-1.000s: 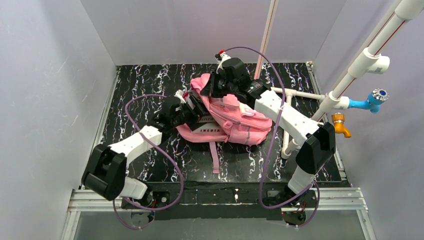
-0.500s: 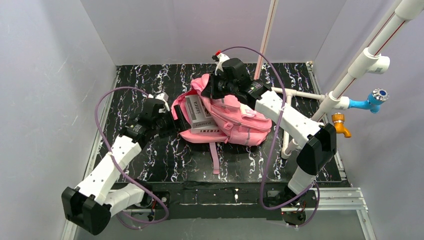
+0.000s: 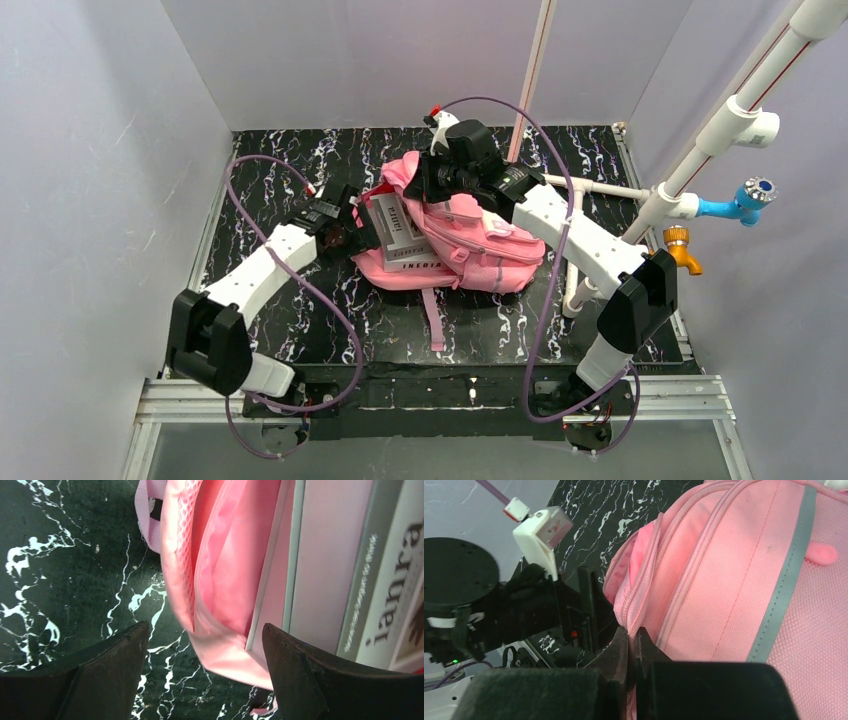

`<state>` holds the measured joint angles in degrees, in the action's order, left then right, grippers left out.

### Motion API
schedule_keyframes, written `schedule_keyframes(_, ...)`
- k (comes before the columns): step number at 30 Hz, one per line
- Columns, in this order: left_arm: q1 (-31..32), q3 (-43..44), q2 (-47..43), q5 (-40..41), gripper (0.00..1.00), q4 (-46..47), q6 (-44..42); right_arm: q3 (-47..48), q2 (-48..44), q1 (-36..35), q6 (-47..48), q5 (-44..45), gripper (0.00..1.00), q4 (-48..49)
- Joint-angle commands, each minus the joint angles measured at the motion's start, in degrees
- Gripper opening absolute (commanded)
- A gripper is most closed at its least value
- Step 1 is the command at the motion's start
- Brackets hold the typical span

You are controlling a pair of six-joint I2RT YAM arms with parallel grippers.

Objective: Pack the student bag
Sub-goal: Zip the student bag at the center of the board.

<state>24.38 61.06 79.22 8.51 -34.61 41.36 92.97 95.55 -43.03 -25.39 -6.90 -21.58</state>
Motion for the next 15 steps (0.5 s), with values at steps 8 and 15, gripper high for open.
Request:
schedule_keyframes(8, 2.3, 1.9, 9.0, 3.4, 0.66, -1.3, 1.3, 0.3, -5.4, -0.3, 2.2, -0.3, 0.01, 6.7)
schedule_keyframes(15, 2.1, -2.6, -2.0, -10.5, 0.0, 1.7, -6.1, 0.5, -4.3, -0.3, 10.2, 5.3, 0.01, 1.7)
